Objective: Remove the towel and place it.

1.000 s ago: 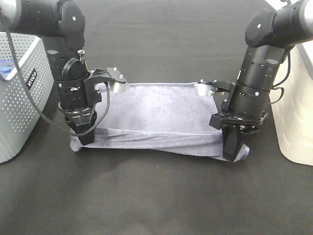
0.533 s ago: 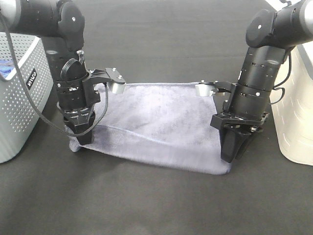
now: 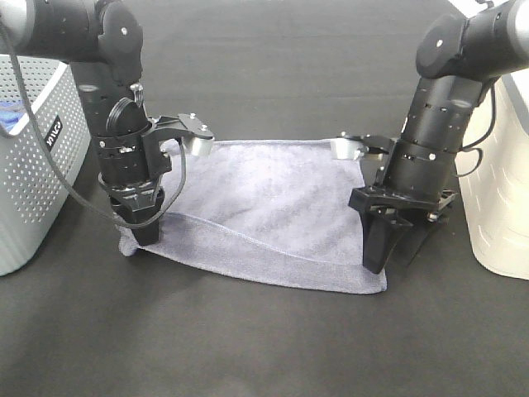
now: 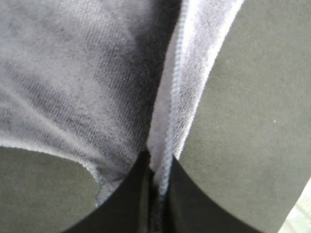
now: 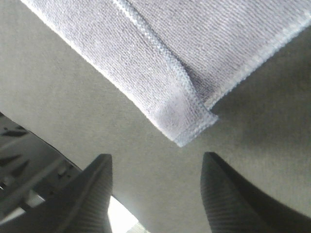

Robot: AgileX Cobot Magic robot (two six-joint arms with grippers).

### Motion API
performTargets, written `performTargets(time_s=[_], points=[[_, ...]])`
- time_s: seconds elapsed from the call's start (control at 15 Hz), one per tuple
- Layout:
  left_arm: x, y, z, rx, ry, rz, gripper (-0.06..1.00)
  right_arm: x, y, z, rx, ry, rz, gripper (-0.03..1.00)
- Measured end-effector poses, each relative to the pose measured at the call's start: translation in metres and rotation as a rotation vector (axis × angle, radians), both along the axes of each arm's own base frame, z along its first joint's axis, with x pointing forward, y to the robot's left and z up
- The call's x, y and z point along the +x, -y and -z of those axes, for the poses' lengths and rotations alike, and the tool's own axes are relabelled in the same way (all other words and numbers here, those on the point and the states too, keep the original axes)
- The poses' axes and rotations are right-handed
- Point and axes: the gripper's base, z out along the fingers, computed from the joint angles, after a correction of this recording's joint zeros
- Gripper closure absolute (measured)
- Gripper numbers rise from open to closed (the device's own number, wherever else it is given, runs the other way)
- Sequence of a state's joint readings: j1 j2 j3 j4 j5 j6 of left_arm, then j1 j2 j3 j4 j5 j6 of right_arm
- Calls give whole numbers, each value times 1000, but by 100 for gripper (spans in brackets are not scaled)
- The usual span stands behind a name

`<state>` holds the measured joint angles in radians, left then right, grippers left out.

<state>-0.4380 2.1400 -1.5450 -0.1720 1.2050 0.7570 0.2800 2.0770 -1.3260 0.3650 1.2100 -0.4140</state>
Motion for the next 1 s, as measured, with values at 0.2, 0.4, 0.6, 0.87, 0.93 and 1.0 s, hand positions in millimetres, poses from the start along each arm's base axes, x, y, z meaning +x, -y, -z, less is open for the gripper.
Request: performTargets(time_s=[0.2, 0.4, 0.6, 0.87, 0.93, 1.0], points=[[-1, 0, 1, 7, -8, -21, 75, -4, 1, -22, -7, 41, 48, 46], [-8, -4, 10, 25, -44, -22, 62, -23, 6, -45, -6, 67, 75, 46], [-8, -4, 15, 30, -52, -24, 60, -39, 11, -74, 14, 137, 86, 46], [-13, 4, 17, 32, -64, -2, 60, -53, 15, -114, 52, 256, 102, 46], [-16, 9, 18, 39, -61, 18, 60, -56, 16, -121, 55, 275, 114, 46], [-17, 12, 18, 57, -51, 32, 60, -58, 17, -126, 61, 293, 119, 46]])
